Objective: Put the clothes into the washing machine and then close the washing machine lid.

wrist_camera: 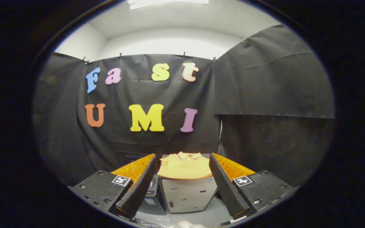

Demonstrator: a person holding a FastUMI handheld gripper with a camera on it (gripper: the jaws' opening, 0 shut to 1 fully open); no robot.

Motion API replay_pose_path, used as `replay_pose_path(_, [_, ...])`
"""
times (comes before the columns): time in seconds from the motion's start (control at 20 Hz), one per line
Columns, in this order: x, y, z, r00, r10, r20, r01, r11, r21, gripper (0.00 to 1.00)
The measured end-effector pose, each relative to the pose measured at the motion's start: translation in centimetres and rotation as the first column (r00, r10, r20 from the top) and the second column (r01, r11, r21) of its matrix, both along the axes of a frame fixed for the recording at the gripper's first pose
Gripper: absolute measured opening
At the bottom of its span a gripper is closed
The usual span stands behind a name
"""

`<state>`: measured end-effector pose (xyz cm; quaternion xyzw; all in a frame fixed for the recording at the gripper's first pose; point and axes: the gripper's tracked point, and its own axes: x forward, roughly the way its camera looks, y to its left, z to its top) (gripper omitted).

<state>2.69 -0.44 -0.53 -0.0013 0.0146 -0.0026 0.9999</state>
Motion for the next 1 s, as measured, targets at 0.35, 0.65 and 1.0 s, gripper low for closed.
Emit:
replay_pose_path(0.35, [9.8,-3.1,-0.9,0.999,-0.006,-0.038,0.006,1.0,-0.005,1.0])
replay_pose_path(0.65, [20.4,-5.5,-3.1,0.995,0.01,-0.095,-0.011,1.0,-0.009,1.0])
replay_pose_path(1.0, [31.8,-5.1,-7.6,0.976,0.072,-0.204,-0.066,0.997,0.037,1.0])
